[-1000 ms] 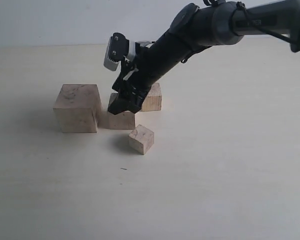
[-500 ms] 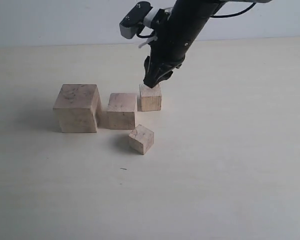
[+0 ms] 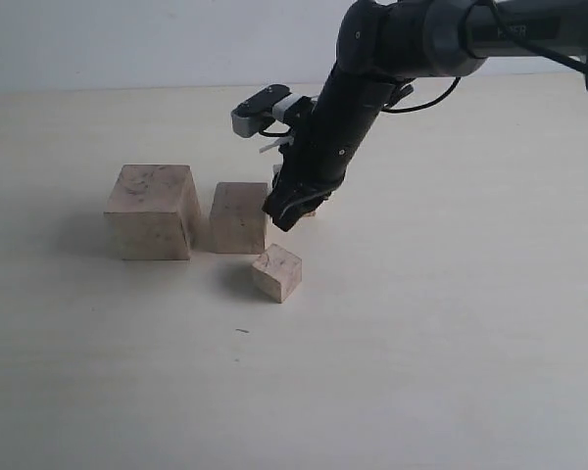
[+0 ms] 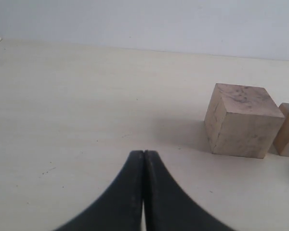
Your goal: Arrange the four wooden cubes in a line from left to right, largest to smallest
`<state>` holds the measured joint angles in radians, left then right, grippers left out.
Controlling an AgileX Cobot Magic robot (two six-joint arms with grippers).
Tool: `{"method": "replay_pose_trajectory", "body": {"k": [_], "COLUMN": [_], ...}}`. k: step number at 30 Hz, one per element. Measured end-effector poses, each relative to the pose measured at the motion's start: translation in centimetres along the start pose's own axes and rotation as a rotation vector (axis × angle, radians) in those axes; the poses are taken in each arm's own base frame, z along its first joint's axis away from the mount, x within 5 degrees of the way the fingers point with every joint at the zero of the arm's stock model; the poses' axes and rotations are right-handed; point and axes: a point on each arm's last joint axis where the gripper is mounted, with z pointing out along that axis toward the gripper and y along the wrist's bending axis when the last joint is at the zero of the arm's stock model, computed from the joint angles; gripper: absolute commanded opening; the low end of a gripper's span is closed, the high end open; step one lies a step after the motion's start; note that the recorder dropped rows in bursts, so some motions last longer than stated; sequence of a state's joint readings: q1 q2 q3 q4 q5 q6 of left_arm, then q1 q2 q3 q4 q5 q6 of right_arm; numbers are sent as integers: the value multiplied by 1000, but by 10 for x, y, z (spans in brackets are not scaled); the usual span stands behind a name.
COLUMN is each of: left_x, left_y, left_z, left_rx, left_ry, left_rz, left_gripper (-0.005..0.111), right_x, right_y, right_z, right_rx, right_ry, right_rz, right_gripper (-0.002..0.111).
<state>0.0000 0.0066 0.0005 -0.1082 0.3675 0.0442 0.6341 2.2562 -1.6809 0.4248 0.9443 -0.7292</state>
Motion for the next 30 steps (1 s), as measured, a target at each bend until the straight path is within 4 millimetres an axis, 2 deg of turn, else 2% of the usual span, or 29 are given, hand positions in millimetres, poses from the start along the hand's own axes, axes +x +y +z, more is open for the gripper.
{"method": "replay_pose_trajectory", "body": {"k": [6,21,30], "left_x": [0,0,0], "left_y": [0,0,0], "left_z": [0,0,0], "left_rx": [0,0,0], "left_ry": [0,0,0], "left_rz": [0,0,0], "left_gripper": [0,0,0], "right_x": [-6,-11,-9], "right_y": [6,1,-7], "right_z": [2,2,17], "right_rx": [-76,-20,17], "right_ry": [-66,-121,-128], "right_rz": [-3,-42,-33], "right_gripper": [27,27,27]}}
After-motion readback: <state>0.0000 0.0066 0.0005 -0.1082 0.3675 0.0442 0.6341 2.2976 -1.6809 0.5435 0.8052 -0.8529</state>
